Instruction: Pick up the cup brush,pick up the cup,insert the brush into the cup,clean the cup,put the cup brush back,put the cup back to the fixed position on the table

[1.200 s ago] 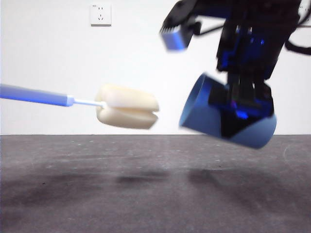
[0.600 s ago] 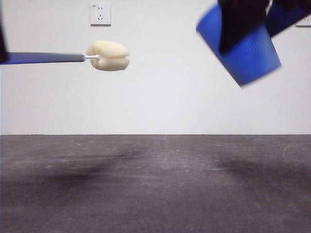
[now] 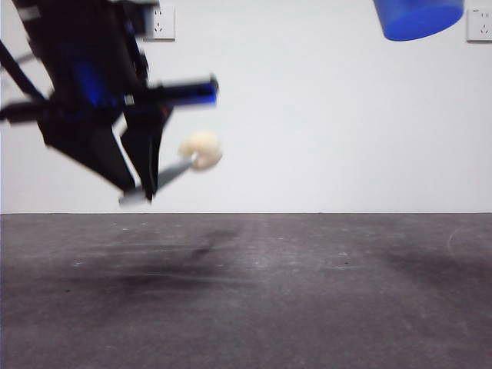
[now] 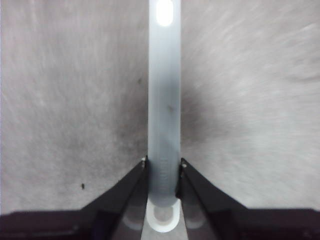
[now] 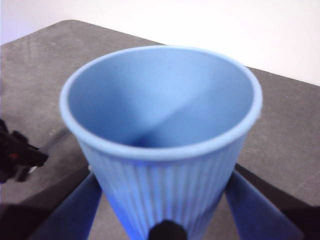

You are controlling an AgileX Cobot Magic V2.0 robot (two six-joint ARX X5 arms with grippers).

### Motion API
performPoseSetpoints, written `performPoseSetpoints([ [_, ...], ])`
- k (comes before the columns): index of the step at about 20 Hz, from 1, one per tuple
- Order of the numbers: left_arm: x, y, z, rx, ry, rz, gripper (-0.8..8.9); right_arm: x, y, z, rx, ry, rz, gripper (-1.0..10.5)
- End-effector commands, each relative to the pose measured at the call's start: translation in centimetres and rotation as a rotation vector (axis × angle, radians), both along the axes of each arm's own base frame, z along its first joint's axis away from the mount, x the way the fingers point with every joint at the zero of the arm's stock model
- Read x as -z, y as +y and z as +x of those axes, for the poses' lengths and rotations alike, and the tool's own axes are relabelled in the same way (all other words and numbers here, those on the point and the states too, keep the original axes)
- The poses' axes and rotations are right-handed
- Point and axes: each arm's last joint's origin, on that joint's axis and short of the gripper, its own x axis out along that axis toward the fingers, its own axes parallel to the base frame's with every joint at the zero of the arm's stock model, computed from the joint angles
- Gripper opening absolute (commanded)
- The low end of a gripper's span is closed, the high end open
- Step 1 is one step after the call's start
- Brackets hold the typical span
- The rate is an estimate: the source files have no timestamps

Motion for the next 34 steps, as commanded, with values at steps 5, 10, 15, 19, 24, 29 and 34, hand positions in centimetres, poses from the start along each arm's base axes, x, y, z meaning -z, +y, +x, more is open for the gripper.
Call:
performPoseSetpoints([
  [5,3.9,0.3,3.4,-0.104,0.095,-0.045,-0.08,-0.3,-1.0,-0.8,0.004,0.005,0.024,-0.2],
  [10,4.5,0.3,4.2,-0.084,0.081,-0.030,-0.09,-0.3,-1.1,-0.9,0.008,0.015,0.039,-0.2],
  [15,5.6,0.1,4.4,-0.050,0.114,0.002,-0.09,-0.3,-1.0,-1.0,-0.009,0.030,0.059,-0.2],
  [19,6.0,0.1,4.5,-0.041,0.125,0.020,-0.09,-0.3,-1.0,-1.0,-0.005,0.036,0.071,-0.2],
  [24,7.6,-0.1,4.4,-0.023,0.199,0.047,-0.09,-0.3,-1.0,-1.0,0.002,0.047,0.093,-0.2],
  [29,7.9,-0.3,4.4,-0.013,0.213,0.041,0.08,-0.3,-1.0,-1.0,0.003,0.049,0.090,-0.2],
  [34,7.9,-0.2,4.2,0.004,0.247,0.040,5.08,0.1,-0.4,-0.5,-0.017,0.075,0.072,-0.2],
])
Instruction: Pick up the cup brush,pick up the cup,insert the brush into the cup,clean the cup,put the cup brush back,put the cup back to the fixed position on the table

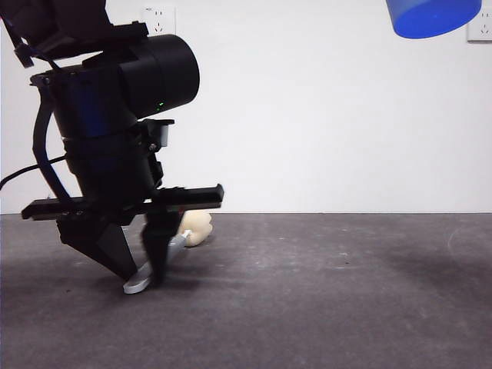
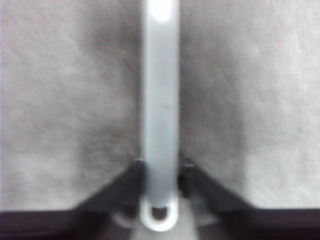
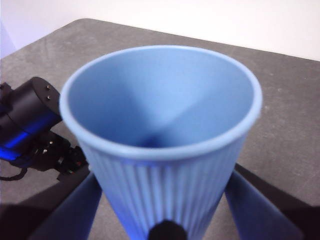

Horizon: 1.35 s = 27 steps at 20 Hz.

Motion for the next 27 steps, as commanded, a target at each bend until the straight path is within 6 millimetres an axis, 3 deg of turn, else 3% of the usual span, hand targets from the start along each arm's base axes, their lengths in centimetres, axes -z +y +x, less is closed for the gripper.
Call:
performPoseSetpoints([
  [1,0.7,0.3,-0.5,0.032,0.055,0.032,5.08,0.1,0.7,0.6,0.005,0.005,0.004,-0.2],
  [4,-1.1,0.6,-0.8,0.060,0.006,0.009,5.08,1.7,2.7,2.2,0.004,-0.006,0.009,-0.2],
  [6,-3.1,0.9,-1.4,0.085,-0.037,-0.018,5.08,4.2,3.9,3.9,0.028,0.002,-0.006,-0.2],
  [10,-7.6,2.3,-3.7,0.177,-0.122,-0.054,5.07,9.9,4.8,7.6,0.039,0.015,0.039,-0.2],
  [15,-11.4,4.3,-6.9,0.238,-0.180,-0.098,5.02,14.2,5.3,12.1,0.061,0.039,0.004,-0.2],
  [20,-13.6,6.3,-9.5,0.261,-0.231,-0.119,5.02,17.6,3.6,15.8,0.089,0.050,0.019,-0.2],
  [27,-14.4,6.9,-10.2,0.259,-0.265,-0.138,5.02,19.6,2.6,17.7,0.051,-0.023,-0.001,-0.2],
])
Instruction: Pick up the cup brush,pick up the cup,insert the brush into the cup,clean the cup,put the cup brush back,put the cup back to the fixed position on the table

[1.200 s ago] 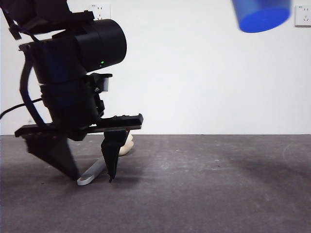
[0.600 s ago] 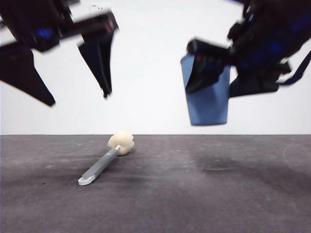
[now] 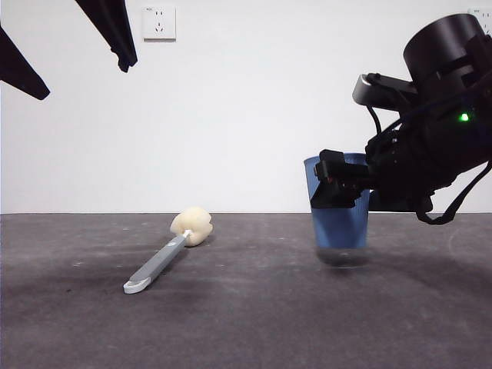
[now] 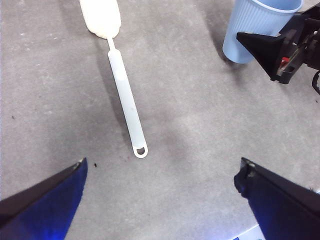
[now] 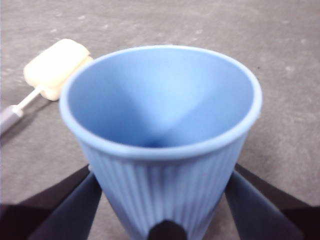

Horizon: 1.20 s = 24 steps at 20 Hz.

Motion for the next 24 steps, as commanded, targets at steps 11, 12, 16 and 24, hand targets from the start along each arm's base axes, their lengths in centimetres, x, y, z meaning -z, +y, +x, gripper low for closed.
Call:
performPoseSetpoints([
  [11,0.2,0.0,0.0,0.014,-0.008,0.016,5.02,3.8,0.4,0.4,-0.064,0.046,-0.053,0.2],
  [12,0.2,0.0,0.0,0.016,-0.009,0.017,5.02,3.9,0.3,0.3,-0.062,0.067,-0.055,0.9],
  [16,0.1,0.0,0.0,0.016,-0.010,0.018,5.02,4.0,0.2,-0.1,-0.070,0.131,-0.080,3.0],
  [24,0.1,-0.1,0.0,0.016,-0.010,0.017,5.02,-1.1,-0.3,-1.2,-0.069,0.059,-0.052,5.6],
])
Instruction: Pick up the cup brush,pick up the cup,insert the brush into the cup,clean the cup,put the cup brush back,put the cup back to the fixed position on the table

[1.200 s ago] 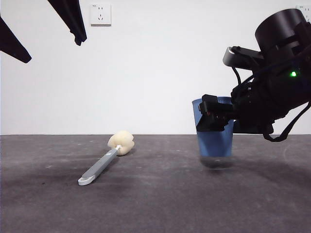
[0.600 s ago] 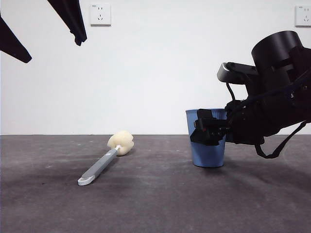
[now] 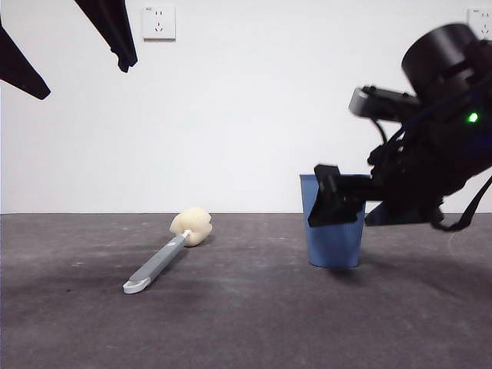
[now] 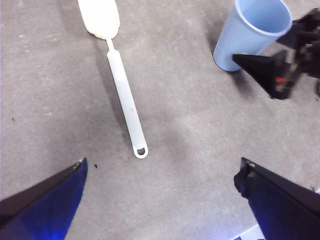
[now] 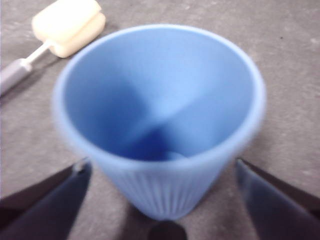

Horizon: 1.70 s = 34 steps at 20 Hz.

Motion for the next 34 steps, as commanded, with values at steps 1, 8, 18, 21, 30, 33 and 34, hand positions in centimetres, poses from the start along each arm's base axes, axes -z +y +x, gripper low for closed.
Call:
performPoseSetpoints([
  [1,0.1,0.0,0.0,0.009,-0.006,0.010,5.02,-1.9,-0.2,-0.7,-0.002,-0.036,0.022,5.8],
  [8,0.2,-0.1,0.0,0.031,-0.012,0.025,5.02,-7.7,-2.1,-6.4,0.022,0.097,0.071,5.7],
  [18,0.8,0.2,-0.7,0.217,0.051,0.115,3.05,-12.8,-4.1,-14.8,-0.109,0.404,0.183,4.3],
  [21,0.8,0.2,-0.7,0.218,0.053,0.117,-0.08,-12.9,-4.2,-15.4,-0.190,0.469,0.218,-0.1],
  [30,0.9,0.2,-0.7,0.214,0.058,0.126,-0.03,-12.8,-4.2,-15.4,-0.191,0.481,0.215,0.0],
  [33,0.8,0.2,-0.7,0.214,0.051,0.121,-0.03,-12.8,-4.2,-15.4,-0.191,0.481,0.215,0.0],
  [34,0.8,0.2,-0.7,0.214,0.047,0.118,-0.03,-12.8,-4.2,-15.4,-0.191,0.481,0.214,0.0],
])
